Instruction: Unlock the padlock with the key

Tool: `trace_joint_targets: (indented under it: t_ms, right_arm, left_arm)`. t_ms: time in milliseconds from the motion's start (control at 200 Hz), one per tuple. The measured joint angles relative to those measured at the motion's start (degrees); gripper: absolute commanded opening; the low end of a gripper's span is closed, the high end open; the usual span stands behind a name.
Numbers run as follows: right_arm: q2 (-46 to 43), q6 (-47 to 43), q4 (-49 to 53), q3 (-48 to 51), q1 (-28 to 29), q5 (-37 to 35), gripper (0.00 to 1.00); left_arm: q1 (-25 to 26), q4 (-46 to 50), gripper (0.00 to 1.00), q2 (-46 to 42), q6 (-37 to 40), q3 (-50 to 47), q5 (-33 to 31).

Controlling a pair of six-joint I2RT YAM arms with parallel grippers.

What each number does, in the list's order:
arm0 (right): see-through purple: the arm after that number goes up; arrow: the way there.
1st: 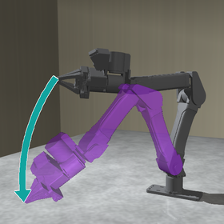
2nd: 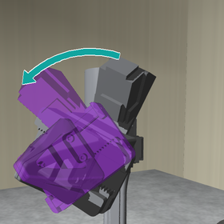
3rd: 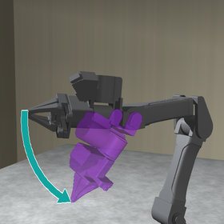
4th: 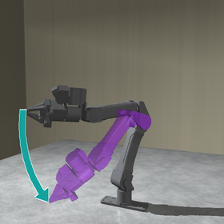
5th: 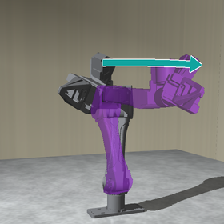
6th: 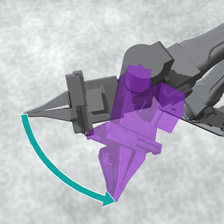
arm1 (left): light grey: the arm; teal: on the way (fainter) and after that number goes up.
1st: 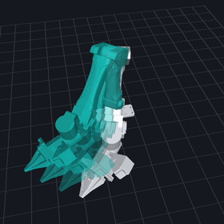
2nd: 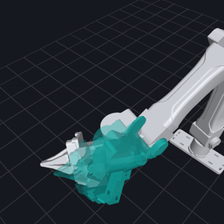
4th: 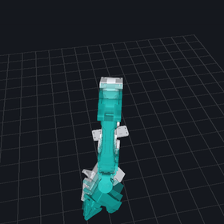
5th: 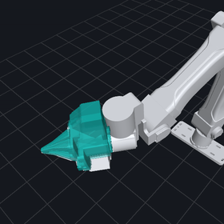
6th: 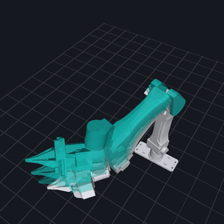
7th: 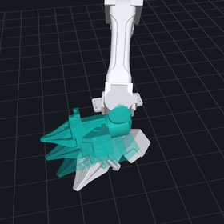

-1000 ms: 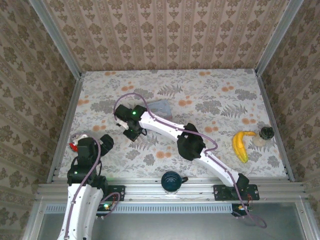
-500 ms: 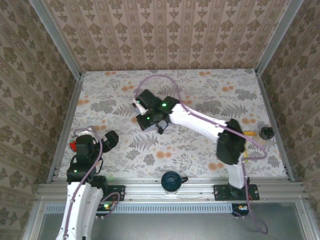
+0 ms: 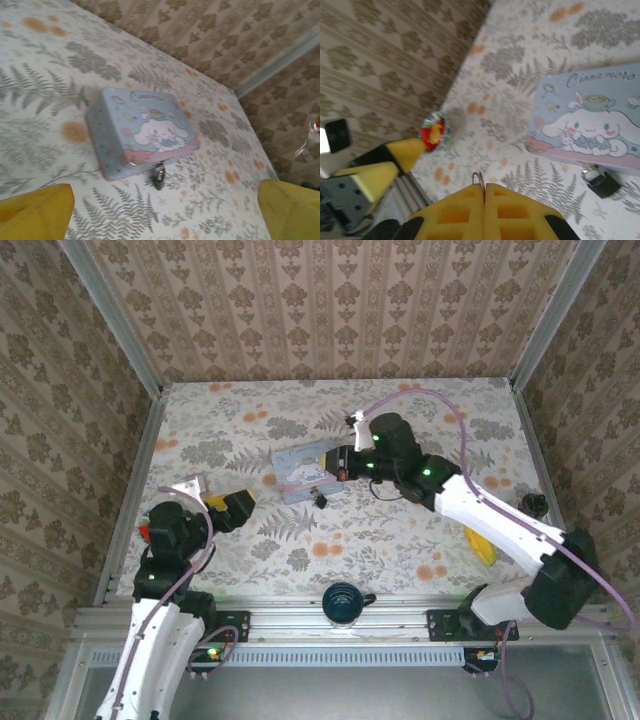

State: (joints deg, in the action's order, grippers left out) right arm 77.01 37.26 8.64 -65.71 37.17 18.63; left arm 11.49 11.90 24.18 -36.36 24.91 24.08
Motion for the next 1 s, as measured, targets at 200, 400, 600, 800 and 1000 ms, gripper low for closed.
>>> trace_joint_targets:
  t_ms: [200, 400, 600, 800, 1000]
  right_arm:
    - [-7.52, 3.76, -6.47, 4.35, -2.93, 4.48, 0.0]
    - [-10.93, 6.49, -11.37, 6.97, -4.72, 9.16, 0.0]
    - [-12.2, 8.2, -15.76, 7.85, -5.05, 13.79, 0.0]
    - [-12.44, 9.33, -21.03, 8.59, -5.05, 19.5, 0.0]
    - [-12.44, 9.4, -23.76, 8.94, -5.05, 23.15, 0.0]
  left_arm:
    - [9.88, -6.05, 0.95, 2.99, 0.85, 0.92, -0.74]
    - [18.6, -10.8, 0.95, 7.13, 4.28, 1.9, -2.49]
    - [23.19, -13.55, 0.93, 10.4, 8.28, 4.09, -2.91]
    - [25.68, -15.72, 0.93, 10.64, 11.52, 4.13, -2.86]
    - [26.64, -17.2, 0.9, 10.64, 14.27, 4.13, -1.68]
